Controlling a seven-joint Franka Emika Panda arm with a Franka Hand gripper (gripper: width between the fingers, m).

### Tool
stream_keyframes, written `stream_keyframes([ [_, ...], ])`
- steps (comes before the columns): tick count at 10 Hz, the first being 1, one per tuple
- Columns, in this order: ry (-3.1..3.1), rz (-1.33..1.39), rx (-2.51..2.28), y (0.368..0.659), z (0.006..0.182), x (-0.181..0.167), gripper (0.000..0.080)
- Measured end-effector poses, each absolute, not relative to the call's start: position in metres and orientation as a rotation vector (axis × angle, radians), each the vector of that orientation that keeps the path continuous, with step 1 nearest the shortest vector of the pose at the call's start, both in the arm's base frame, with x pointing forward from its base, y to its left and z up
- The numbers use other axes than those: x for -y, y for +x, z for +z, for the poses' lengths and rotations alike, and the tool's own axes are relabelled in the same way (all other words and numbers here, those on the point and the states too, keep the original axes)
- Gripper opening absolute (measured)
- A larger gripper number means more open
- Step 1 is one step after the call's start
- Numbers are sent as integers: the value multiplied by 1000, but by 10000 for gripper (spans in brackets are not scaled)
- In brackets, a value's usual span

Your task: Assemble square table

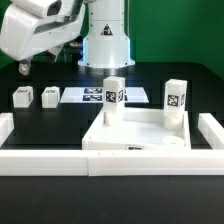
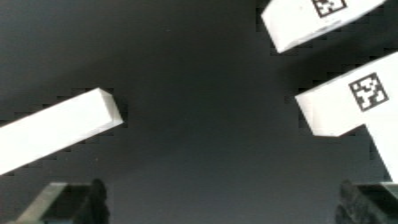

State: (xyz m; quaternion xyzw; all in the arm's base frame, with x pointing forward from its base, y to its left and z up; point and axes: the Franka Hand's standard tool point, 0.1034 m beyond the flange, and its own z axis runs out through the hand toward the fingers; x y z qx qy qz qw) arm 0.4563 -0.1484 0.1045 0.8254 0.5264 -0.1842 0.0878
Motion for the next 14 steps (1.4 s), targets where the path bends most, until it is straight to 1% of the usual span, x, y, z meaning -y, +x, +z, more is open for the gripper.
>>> stream_keyframes([
  [1, 2533, -526, -1425, 456, 102, 148, 649],
  [2, 2664, -481, -1151, 453, 88, 156, 649],
  [3, 2749, -496, -884, 442, 78, 167, 649],
  [5, 2858, -549, -409, 433, 68, 164, 649],
  [6, 2918, -582, -236, 435, 66, 164, 649],
  [7, 2918, -551, -191, 439, 65, 162, 649],
  [10, 2915, -555, -121, 438, 64, 158, 649],
  [12, 2955, -680, -29, 426, 63, 157, 649],
  [14, 2883, -997, 12, 407, 63, 155, 649],
])
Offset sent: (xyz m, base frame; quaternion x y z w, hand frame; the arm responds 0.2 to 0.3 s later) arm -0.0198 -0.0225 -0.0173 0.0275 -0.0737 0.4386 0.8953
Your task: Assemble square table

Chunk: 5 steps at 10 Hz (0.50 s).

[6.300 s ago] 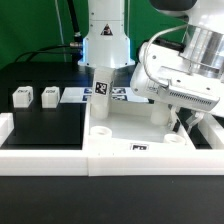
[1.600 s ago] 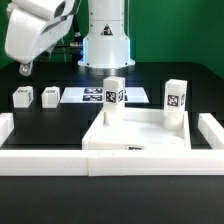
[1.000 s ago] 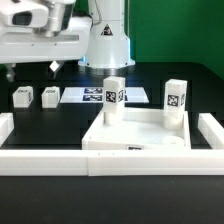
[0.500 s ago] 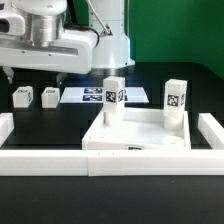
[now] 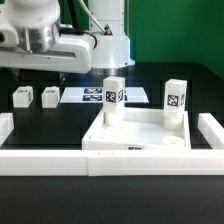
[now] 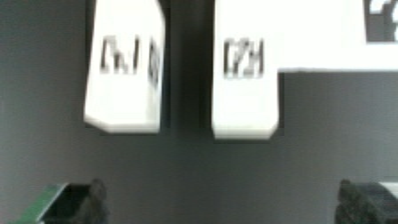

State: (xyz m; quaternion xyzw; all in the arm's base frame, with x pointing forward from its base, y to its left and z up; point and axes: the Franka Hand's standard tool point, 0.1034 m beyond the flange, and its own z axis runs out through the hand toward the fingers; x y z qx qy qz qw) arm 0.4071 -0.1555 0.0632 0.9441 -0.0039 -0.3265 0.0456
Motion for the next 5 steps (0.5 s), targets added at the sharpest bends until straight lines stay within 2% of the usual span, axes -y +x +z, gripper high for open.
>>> stream_keyframes([
  [3, 2743, -1350, 27, 386, 54, 147, 649],
  [4, 2730, -1363, 14, 386, 48, 146, 649],
  [5, 2697, -1436, 16, 381, 50, 144, 649],
])
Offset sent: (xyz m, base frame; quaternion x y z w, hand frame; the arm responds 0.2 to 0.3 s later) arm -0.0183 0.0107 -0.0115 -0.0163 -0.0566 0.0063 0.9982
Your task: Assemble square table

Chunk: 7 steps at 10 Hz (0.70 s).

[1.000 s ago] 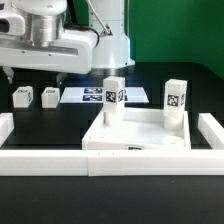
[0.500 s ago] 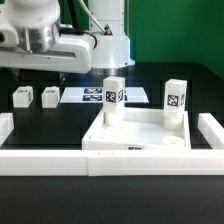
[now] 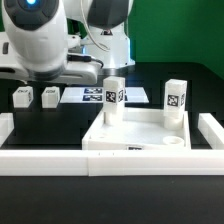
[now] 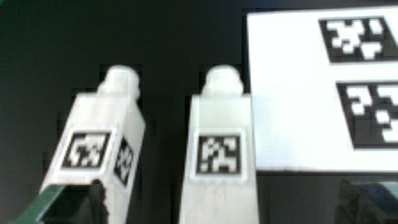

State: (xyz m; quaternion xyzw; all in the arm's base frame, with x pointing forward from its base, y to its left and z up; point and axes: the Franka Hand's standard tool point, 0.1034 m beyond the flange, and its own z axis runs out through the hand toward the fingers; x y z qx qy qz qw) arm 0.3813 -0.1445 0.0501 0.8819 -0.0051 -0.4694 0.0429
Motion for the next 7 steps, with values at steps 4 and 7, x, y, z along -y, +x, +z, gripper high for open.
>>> stream_keyframes([
  [4, 2702, -1423, 10, 380, 42, 145, 649],
  [7, 2709, -1421, 2, 355, 22, 143, 649],
])
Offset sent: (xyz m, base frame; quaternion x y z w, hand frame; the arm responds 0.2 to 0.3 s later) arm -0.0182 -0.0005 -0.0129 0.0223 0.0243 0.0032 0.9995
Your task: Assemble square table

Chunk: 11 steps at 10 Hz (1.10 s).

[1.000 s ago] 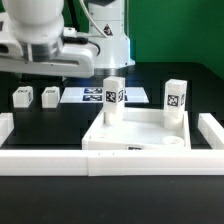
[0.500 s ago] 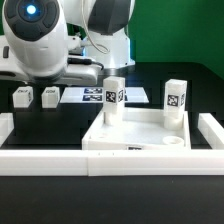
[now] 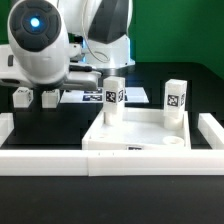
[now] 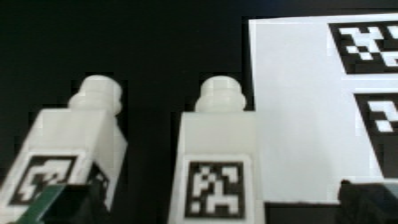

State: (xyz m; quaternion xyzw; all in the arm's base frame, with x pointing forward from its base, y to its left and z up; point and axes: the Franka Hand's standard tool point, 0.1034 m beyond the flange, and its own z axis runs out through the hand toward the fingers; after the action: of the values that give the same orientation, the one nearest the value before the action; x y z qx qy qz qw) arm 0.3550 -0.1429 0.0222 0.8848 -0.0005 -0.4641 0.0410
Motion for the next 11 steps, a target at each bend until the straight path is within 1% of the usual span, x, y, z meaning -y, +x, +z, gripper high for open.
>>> stream_keyframes([
  [3, 2722, -1405, -1, 346, 9, 143, 649],
  [4, 2730, -1385, -8, 347, 8, 143, 649],
  [5, 2729, -1387, -9, 347, 8, 143, 602],
  [6, 2728, -1387, -10, 347, 7, 143, 602],
  [7, 2728, -1387, -10, 347, 7, 143, 423],
  [8, 2728, -1388, -10, 347, 7, 142, 423],
  [9, 2728, -1388, -11, 347, 8, 142, 284],
  [11, 2727, -1388, -11, 347, 7, 142, 284],
])
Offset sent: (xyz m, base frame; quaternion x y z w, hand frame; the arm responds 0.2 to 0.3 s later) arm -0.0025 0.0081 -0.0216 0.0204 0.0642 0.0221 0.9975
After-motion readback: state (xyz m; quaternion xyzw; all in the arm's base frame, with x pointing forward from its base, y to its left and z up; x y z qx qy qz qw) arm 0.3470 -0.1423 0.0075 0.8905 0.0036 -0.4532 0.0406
